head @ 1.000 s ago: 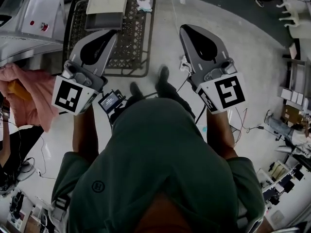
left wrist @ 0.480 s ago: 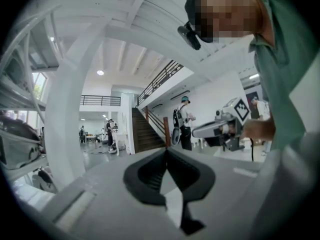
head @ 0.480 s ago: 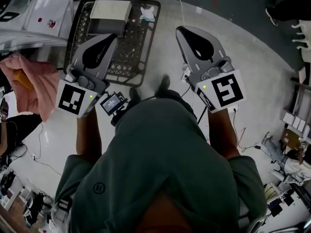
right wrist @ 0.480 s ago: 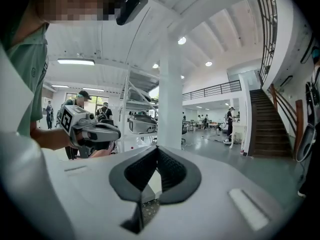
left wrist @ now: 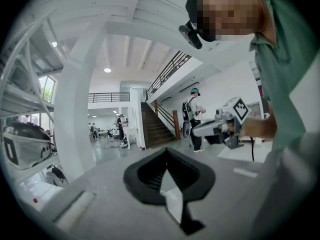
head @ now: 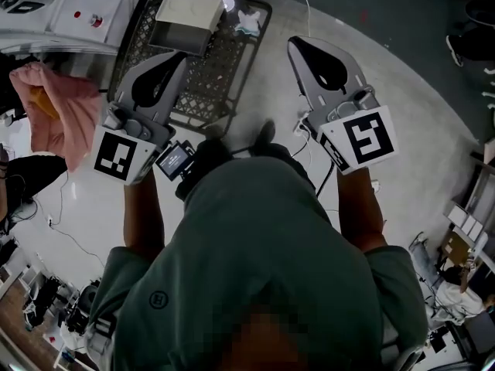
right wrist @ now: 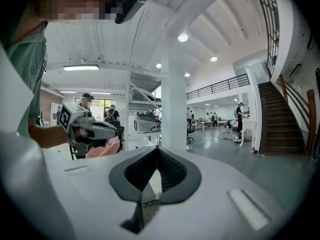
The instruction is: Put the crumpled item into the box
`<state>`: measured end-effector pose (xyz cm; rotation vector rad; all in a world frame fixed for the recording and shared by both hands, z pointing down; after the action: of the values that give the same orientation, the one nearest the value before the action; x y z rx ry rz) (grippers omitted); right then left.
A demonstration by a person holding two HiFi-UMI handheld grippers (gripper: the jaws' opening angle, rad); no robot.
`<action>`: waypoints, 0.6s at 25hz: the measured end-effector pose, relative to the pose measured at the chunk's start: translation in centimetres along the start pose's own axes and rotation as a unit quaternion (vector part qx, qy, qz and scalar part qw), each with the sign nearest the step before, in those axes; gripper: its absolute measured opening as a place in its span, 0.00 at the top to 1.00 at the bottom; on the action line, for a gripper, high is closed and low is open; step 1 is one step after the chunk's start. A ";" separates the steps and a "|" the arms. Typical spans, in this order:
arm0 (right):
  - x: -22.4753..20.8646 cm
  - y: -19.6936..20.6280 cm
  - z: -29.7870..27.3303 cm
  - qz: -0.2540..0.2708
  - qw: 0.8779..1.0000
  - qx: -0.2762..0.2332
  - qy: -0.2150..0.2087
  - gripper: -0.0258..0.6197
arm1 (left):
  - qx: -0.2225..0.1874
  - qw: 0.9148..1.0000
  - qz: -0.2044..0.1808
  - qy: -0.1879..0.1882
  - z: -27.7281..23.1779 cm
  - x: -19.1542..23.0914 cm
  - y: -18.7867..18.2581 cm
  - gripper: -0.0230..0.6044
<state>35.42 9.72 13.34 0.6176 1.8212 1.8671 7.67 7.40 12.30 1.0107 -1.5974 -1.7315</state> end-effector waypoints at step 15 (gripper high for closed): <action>2.4 1.0 -8.8 0.000 0.998 0.030 0.063 0.95 | -0.011 0.998 0.025 0.064 0.2 10.5 2.6 0.96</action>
<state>28.21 4.15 14.15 0.5312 1.9619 1.8962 1.53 -1.44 13.33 1.0411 -1.5058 -1.6145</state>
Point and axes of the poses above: the fingertips, and each gripper's own axes: z backward along the fingers, x to its left, y out of its underside, the point moved 10 cm from there along z, backward along the fingers, and after that the axes turned 9 degrees about -x, right-handed, at the moved point
